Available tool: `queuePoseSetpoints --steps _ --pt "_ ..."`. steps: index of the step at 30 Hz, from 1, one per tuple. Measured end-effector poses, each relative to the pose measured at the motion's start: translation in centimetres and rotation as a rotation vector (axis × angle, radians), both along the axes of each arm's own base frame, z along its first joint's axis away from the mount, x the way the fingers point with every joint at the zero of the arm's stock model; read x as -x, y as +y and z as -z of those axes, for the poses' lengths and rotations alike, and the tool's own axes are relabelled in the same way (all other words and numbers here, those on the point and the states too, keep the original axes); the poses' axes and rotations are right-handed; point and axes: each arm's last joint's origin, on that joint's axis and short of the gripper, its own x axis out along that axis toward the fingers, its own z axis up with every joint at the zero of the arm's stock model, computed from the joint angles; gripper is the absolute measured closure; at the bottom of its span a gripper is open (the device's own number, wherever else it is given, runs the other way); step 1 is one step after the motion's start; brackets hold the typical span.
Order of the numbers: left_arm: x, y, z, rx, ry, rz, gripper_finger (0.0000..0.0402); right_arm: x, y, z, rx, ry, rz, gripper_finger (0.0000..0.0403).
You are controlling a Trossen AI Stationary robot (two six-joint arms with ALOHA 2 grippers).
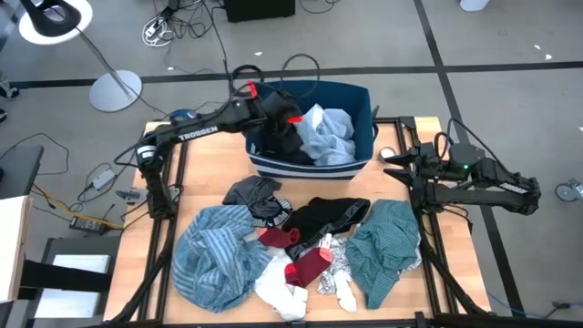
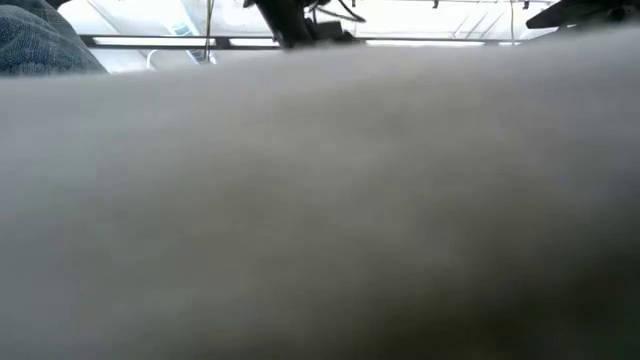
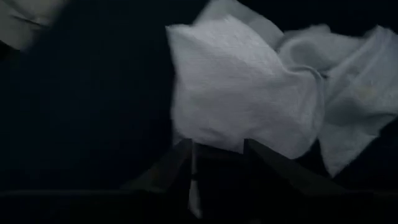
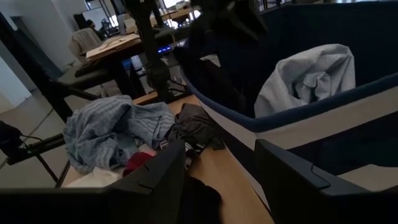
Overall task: Sort clothes
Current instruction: Put the left black boxer into the blue laundry bin, then put the gray boxer into the blue laundry bin
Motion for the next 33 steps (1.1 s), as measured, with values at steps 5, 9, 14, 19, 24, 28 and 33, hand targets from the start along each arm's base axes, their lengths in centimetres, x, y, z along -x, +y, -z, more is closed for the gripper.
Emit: queuePoseSetpoints --steps 5,9,14,19,24,28,33 --pt "1.2 -0.9 -4.0 -0.023 0.005 0.024 0.0249 0.0 0.0 0.1 -0.001 0.009 0.001 0.0208" --pt "2.3 -1.7 -5.6 -0.002 0.051 0.018 0.0249 0.0 0.0 0.1 -0.001 0.011 0.002 0.0208" --pt "3.2 -3.4 -6.5 0.130 0.074 0.070 0.0249 0.0 0.0 0.2 -0.008 0.015 0.007 0.0208" --pt "3.0 -8.2 -6.6 0.095 0.159 0.162 0.0249 0.0 0.0 0.2 -0.009 0.022 0.007 0.0208" --pt "4.6 -13.4 -7.7 0.030 0.181 0.172 0.0249 0.1 0.0 0.3 -0.010 0.029 0.007 0.0208" --pt "6.9 -16.4 -8.6 0.021 0.165 0.118 0.0249 0.1 0.0 0.3 -0.010 0.032 0.007 0.0208" --pt "9.6 -18.8 -8.5 0.002 0.135 0.057 0.0249 0.0 0.0 0.3 -0.006 0.027 0.006 0.0208"
